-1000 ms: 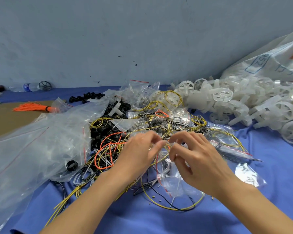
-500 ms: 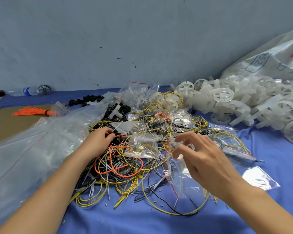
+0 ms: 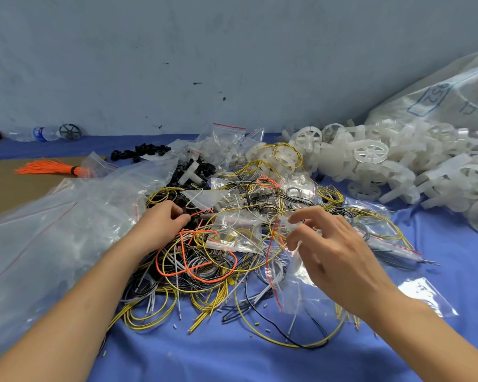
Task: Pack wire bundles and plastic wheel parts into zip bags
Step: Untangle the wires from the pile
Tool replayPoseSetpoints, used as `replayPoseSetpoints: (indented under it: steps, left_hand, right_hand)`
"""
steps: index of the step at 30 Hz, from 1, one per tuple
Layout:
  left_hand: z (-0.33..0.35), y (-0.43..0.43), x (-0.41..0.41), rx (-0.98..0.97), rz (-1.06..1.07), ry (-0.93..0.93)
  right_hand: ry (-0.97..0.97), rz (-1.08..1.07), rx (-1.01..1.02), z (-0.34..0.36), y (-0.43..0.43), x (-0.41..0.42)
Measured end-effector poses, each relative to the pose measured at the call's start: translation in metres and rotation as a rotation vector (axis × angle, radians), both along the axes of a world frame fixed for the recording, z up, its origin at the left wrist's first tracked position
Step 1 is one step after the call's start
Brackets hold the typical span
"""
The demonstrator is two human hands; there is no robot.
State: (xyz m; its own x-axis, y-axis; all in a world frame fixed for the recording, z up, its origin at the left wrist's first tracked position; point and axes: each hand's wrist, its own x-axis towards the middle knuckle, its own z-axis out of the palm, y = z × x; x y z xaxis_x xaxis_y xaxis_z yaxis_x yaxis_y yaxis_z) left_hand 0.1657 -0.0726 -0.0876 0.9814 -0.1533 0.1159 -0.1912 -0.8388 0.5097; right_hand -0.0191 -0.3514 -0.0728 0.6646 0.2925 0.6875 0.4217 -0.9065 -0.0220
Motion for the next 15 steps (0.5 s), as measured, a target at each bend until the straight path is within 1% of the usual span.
replayPoseSetpoints:
  steps: [4, 8, 11, 13, 14, 15]
  left_hand:
    - [-0.001, 0.001, -0.004, -0.043, -0.001, -0.016]
    - [0.004, -0.001, -0.011, -0.127, 0.057, -0.050]
    - [0.018, -0.007, -0.021, -0.207, 0.100, -0.185]
    - [0.035, -0.020, -0.034, -0.268, 0.055, -0.287]
    - [0.044, -0.028, -0.043, -0.300, -0.010, -0.302]
    - [0.052, -0.038, -0.053, -0.322, -0.106, -0.279]
  right_hand:
    - [0.009, -0.008, -0.010, 0.001, 0.001, -0.001]
    - [0.024, -0.015, -0.013, 0.001, 0.000, -0.003]
    - [0.031, -0.022, 0.009, 0.002, -0.002, -0.004]
    - [0.029, -0.030, 0.034, 0.002, -0.003, -0.004]
    - [0.026, -0.040, 0.049, 0.003, -0.003, -0.003]
    - [0.022, -0.052, 0.070, 0.003, -0.002, -0.002]
